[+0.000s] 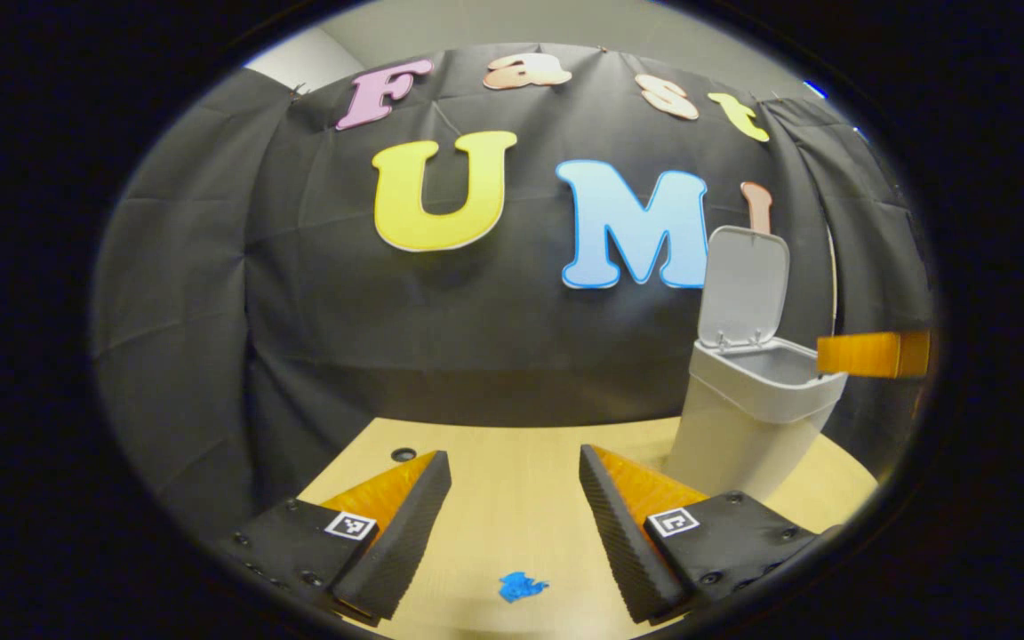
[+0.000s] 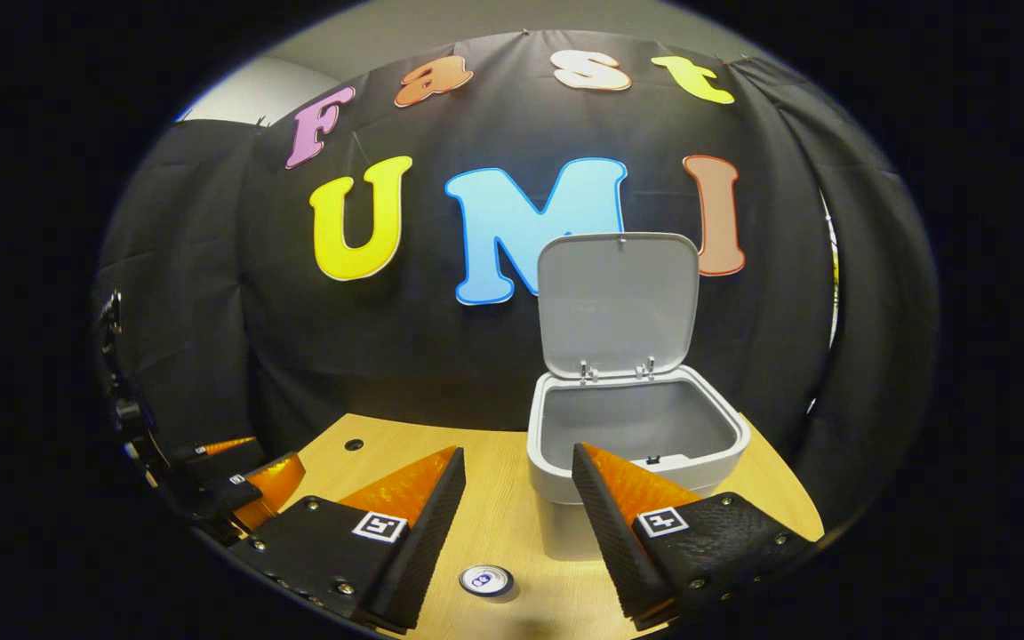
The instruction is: Press the lid of the desktop garbage bin to open it, pick up the crumpled paper on the desktop and throw it into the bin, then pick up the pop can on the desktop and drop it into the bin, and finally close the garbage bin lid.
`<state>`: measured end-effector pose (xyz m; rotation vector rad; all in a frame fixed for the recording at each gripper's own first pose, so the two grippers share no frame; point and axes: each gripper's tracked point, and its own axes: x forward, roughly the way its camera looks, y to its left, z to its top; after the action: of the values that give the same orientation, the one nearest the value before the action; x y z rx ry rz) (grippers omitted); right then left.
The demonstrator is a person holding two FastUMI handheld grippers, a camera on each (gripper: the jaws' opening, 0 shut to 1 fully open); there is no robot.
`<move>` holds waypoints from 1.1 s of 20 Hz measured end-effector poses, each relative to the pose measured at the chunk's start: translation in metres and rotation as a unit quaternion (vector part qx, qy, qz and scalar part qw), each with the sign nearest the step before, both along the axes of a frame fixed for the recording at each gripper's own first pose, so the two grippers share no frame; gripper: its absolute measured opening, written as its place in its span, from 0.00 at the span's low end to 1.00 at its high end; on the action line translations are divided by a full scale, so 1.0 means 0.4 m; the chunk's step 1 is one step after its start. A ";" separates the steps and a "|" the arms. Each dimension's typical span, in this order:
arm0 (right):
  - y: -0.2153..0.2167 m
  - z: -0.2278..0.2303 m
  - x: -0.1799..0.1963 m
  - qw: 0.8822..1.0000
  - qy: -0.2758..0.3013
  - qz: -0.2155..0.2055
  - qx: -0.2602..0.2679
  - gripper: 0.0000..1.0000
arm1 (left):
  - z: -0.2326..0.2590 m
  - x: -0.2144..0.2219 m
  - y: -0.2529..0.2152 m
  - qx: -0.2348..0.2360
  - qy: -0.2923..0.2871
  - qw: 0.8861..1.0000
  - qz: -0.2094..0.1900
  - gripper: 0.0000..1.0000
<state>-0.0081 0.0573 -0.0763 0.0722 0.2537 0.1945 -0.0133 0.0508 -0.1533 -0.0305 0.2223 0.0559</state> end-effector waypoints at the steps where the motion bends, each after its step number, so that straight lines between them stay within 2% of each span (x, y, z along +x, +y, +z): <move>1: -0.009 0.008 0.001 1.000 -0.001 -0.006 -0.001 0.79 | -0.026 -0.002 0.007 0.000 0.006 1.000 -0.003 0.96; 9: -0.064 0.033 -0.015 0.998 -0.006 -0.055 -0.019 0.79 | -0.212 0.006 0.037 0.001 0.057 0.998 -0.021 0.96; 22: -0.084 0.029 -0.062 0.995 0.011 -0.077 -0.058 0.79 | -0.532 -0.009 -0.002 -0.001 0.163 0.986 -0.046 0.96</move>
<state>-0.0331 0.0239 -0.0646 -0.0210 0.2790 0.0250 -0.0169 0.0500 -0.3661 -0.0134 0.5513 -0.0323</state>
